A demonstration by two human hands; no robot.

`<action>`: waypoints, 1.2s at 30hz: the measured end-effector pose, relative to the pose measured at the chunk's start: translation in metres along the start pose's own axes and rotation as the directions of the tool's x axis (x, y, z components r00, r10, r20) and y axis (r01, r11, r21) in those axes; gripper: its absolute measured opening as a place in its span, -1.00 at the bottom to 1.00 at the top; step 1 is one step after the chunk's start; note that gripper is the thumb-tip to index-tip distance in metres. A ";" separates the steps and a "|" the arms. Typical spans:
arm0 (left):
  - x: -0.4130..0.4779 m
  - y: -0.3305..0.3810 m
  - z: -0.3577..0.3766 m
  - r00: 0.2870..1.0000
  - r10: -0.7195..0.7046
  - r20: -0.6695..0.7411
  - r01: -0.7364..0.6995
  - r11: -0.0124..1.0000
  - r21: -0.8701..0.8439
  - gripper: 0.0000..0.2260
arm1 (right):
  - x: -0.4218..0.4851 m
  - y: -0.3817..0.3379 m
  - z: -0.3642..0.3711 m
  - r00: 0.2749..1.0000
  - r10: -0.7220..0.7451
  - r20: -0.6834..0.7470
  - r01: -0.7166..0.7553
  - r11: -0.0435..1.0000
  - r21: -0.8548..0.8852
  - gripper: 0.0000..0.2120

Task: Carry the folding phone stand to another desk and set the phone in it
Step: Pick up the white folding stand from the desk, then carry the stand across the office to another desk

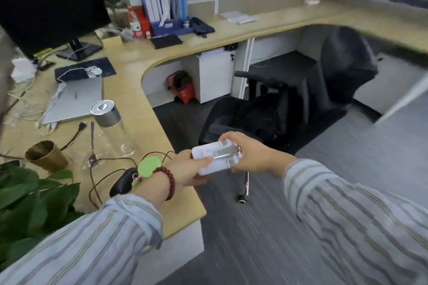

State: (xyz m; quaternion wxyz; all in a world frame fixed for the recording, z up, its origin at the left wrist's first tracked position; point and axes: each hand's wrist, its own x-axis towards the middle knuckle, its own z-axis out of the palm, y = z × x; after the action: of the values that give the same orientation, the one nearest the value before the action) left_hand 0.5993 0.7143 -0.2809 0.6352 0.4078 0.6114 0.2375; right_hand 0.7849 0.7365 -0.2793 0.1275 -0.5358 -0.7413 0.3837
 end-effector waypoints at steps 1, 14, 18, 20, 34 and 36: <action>-0.004 0.019 0.010 0.998 0.065 0.017 -0.065 0.998 -0.021 -0.88 | -0.015 -0.001 -0.018 0.998 0.022 -0.062 -0.019 0.998 0.053 -0.40; -0.044 0.167 0.205 0.909 0.302 0.288 -0.250 0.947 -0.204 -0.92 | -0.186 0.040 -0.173 0.803 0.308 -0.510 0.116 0.759 0.641 -0.33; -0.043 0.180 0.290 0.846 0.305 0.437 -0.276 0.952 -0.130 -0.81 | -0.241 0.082 -0.200 0.663 0.460 -0.591 0.138 0.701 0.700 -0.43; -0.043 0.186 0.339 0.820 0.291 0.494 -0.276 0.955 -0.106 -0.78 | -0.269 0.110 -0.217 0.599 0.516 -0.613 0.168 0.667 0.726 -0.45; -0.053 0.257 0.709 0.569 0.255 0.781 -0.364 0.931 -0.039 -0.68 | -0.490 0.288 -0.385 0.236 0.643 -0.729 0.300 0.665 0.684 -0.60; -0.047 0.257 0.750 0.554 0.231 0.800 -0.362 0.932 -0.018 -0.68 | -0.512 0.316 -0.400 0.209 0.664 -0.718 0.289 0.660 0.694 -0.62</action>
State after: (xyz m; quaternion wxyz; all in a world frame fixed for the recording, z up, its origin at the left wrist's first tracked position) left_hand 1.3707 0.6482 -0.1059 0.7573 0.6132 0.2056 0.0903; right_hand 1.4466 0.4938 -0.1190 0.6951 -0.6498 -0.1978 0.2355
